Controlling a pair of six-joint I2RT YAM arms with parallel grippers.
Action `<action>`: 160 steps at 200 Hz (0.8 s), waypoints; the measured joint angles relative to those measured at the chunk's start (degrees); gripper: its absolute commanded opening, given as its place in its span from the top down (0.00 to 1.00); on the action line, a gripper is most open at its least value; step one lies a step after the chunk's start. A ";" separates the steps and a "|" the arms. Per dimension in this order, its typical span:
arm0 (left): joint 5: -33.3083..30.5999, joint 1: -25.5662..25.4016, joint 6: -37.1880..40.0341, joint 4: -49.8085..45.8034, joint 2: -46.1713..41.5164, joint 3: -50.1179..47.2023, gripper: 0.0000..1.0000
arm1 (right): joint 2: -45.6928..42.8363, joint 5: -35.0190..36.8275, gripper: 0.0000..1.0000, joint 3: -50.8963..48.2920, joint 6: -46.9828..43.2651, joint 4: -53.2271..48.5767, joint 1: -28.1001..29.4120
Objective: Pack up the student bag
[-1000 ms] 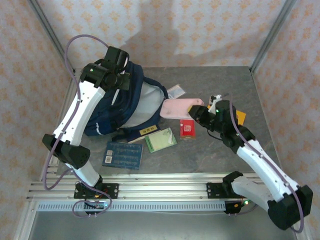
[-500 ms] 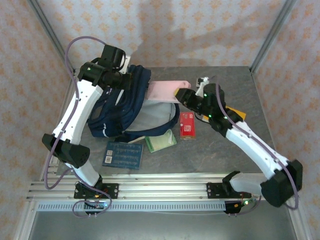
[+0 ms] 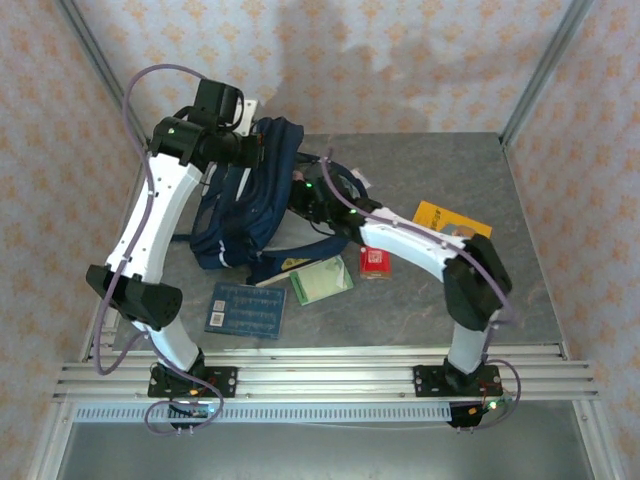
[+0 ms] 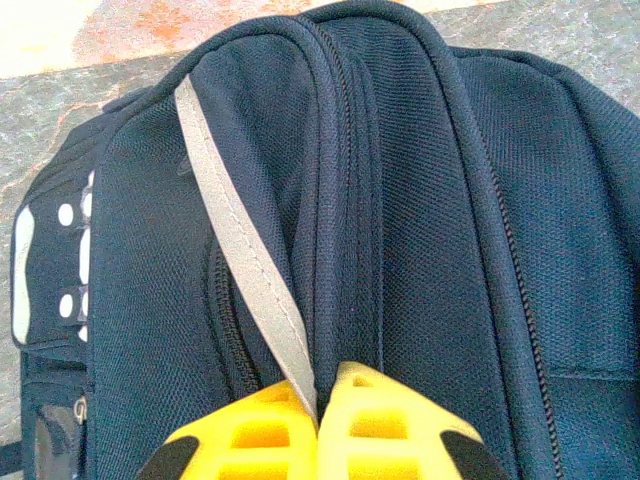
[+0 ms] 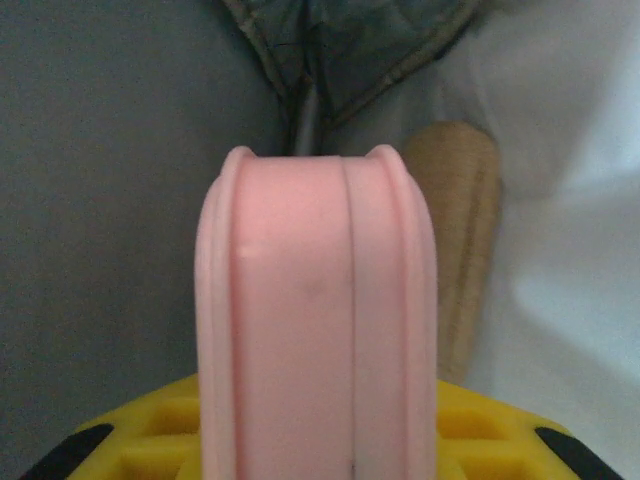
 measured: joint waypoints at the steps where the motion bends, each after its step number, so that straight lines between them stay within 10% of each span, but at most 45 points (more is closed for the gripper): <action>1: 0.00 0.00 0.00 0.02 0.02 0.02 1.00 | 0.46 0.22 0.71 0.52 -0.02 -0.13 0.11; 66: 1.51 3.32 -0.59 1.29 1.92 0.92 1.00 | 15.26 -2.95 0.24 13.68 -1.29 1.44 1.99; 160: 3.34 10.78 -3.80 3.34 1.92 3.69 1.00 | -3.28 -3.39 0.28 8.09 -19.50 -6.51 -2.27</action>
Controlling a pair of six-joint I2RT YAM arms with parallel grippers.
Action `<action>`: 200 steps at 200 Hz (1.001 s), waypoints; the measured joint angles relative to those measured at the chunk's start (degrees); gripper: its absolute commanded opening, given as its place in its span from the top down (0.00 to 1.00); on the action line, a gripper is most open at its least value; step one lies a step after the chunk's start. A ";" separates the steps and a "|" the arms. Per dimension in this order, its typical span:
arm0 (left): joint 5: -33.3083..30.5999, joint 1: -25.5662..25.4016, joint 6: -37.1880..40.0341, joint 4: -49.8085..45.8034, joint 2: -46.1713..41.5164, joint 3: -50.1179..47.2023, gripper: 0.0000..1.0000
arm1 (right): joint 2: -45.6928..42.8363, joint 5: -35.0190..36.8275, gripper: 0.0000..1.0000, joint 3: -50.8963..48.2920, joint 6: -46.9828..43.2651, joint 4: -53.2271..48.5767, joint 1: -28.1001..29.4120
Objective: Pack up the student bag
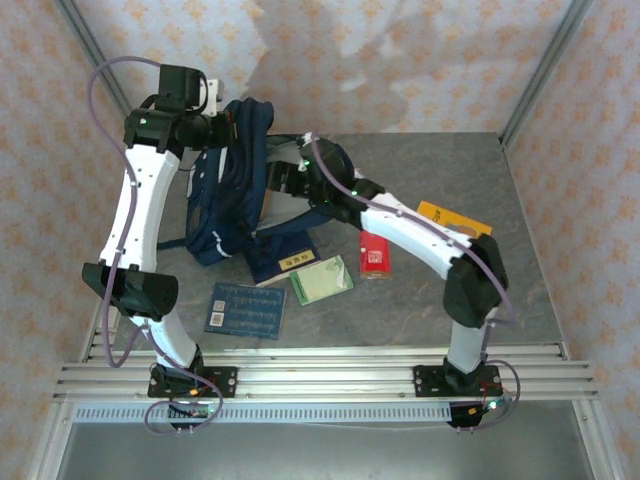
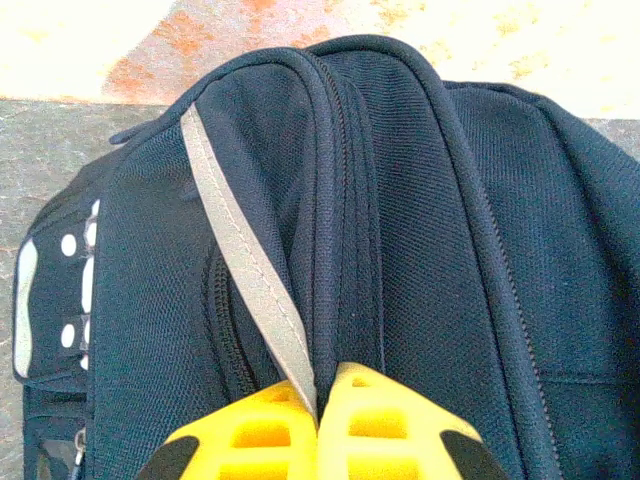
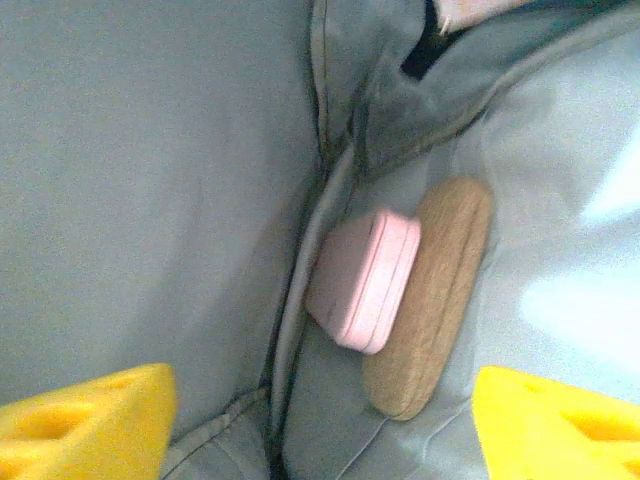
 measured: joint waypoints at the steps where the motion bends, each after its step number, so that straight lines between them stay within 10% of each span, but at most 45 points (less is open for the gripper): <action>1: -0.02 0.07 -0.02 0.00 0.00 0.00 1.00 | -0.20 0.04 0.29 -0.11 0.07 -0.02 -0.07; 85: 0.20 1.03 -1.62 2.47 0.02 -4.13 1.00 | -16.90 -0.02 0.28 -19.91 -0.90 -7.54 -9.62; 126: -6.16 -6.88 -1.51 3.41 0.74 -7.85 1.00 | -21.44 1.22 0.28 -29.40 -2.93 -14.12 -11.52; 162: -9.49 -12.31 -2.62 7.15 2.62 -13.44 0.90 | -22.84 3.56 0.30 -32.72 -3.21 -17.42 -12.90; 200: -12.31 -12.37 -6.21 13.25 2.86 -19.52 0.56 | -21.57 5.05 0.31 -33.00 -2.86 -20.26 -15.82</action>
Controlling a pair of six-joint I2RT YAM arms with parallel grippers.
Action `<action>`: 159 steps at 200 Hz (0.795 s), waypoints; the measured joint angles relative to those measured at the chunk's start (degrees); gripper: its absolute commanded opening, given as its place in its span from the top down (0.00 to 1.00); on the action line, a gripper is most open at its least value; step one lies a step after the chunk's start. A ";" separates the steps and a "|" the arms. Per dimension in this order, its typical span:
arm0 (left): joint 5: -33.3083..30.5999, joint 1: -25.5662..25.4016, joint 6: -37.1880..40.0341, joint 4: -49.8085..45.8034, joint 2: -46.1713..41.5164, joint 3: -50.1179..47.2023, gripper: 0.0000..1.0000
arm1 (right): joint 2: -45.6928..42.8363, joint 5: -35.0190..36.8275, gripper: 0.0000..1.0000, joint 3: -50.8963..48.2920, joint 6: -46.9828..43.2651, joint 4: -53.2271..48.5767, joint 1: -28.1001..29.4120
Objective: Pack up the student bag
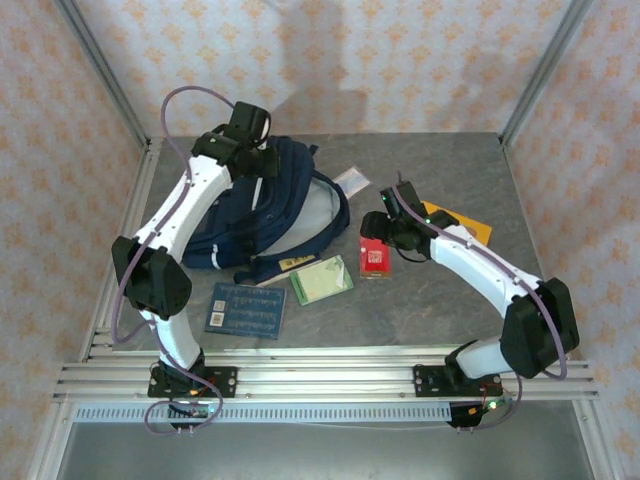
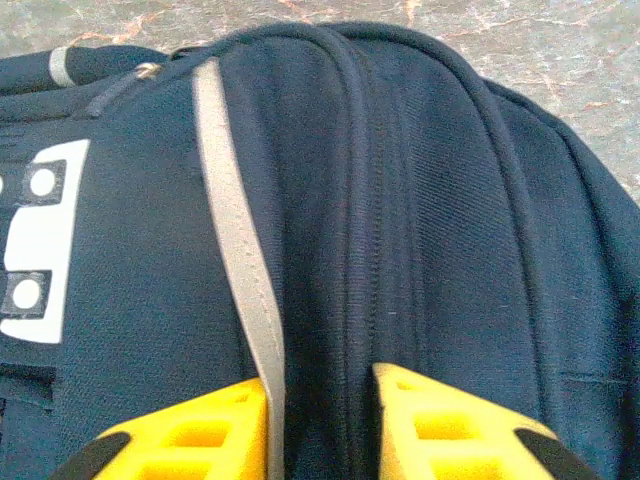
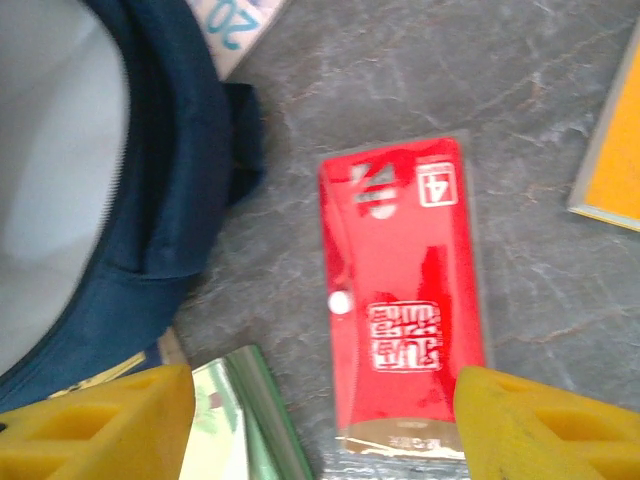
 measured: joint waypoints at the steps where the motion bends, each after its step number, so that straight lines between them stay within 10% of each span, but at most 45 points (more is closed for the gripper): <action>1: -0.07 0.00 0.15 0.26 -0.02 -0.26 0.56 | 0.13 0.00 0.31 0.00 0.02 -0.02 -0.04; 51: -1.14 -0.76 -3.76 6.45 -5.99 -10.78 0.44 | 4.76 -0.44 0.32 0.09 0.22 -1.16 -1.62; 159: 6.91 -11.78 -17.42 13.81 -31.56 -42.36 0.61 | 16.98 -26.84 0.36 1.86 -3.19 5.14 -2.27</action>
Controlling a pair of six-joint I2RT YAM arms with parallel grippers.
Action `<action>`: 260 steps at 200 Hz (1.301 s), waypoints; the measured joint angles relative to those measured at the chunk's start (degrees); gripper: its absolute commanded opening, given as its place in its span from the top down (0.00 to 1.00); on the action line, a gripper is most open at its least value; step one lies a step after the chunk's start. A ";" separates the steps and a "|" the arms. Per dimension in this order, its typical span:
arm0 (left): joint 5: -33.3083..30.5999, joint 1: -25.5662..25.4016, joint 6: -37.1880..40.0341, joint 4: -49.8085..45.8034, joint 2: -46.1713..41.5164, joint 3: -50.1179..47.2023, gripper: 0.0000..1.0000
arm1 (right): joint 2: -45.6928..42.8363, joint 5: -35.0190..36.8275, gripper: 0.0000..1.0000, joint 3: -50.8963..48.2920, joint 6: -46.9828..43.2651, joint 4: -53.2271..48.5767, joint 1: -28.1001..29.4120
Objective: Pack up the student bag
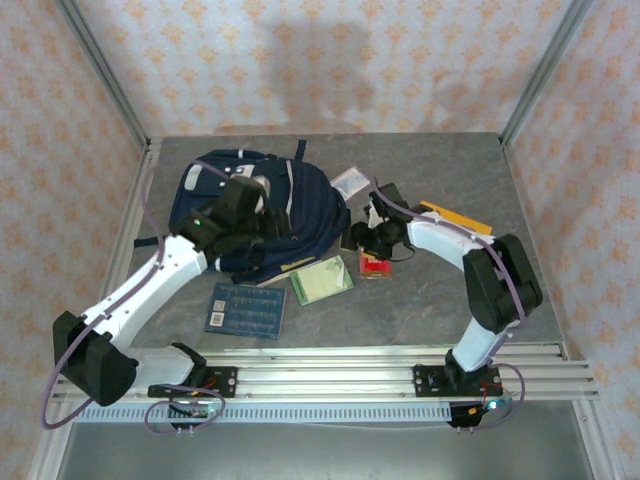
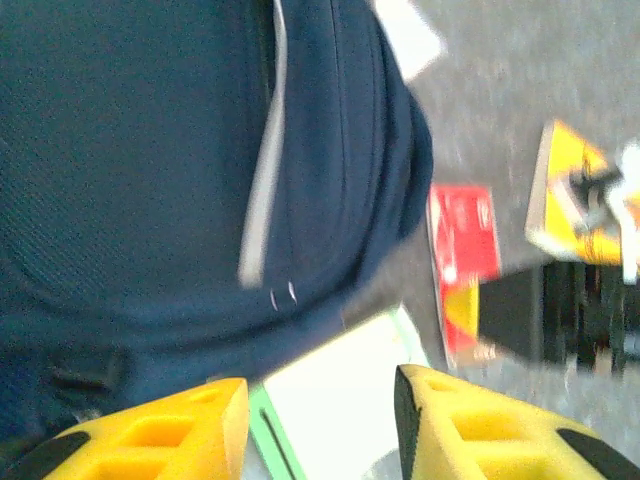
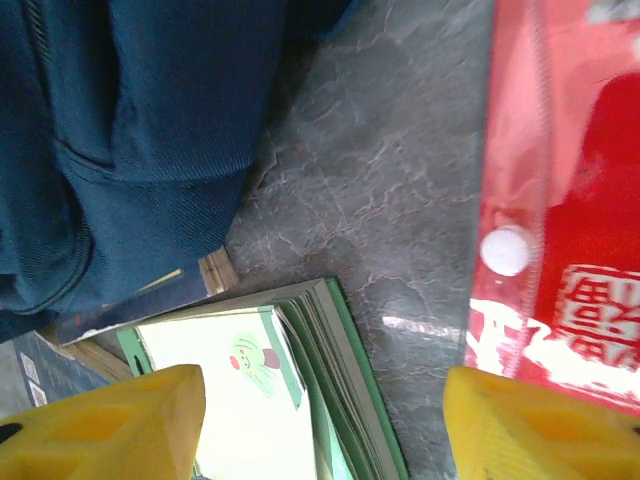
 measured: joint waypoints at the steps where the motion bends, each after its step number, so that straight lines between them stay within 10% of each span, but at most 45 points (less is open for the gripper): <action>1: 0.15 -0.15 -0.07 0.20 -0.07 -0.42 0.61 | 0.09 -0.11 0.36 0.00 -0.04 0.04 0.00; 43: 7.32 -2.95 -8.13 7.89 0.31 -16.17 0.62 | 4.59 -2.93 0.37 0.07 -0.68 1.07 1.25; 215: 12.72 -3.19 -11.76 24.33 13.57 -22.69 0.74 | 7.23 -10.95 0.41 -0.13 -1.07 2.23 3.85; 260: 12.92 -3.17 -11.58 25.77 13.27 -23.50 0.75 | 2.08 -15.28 0.57 -1.84 0.31 2.23 4.09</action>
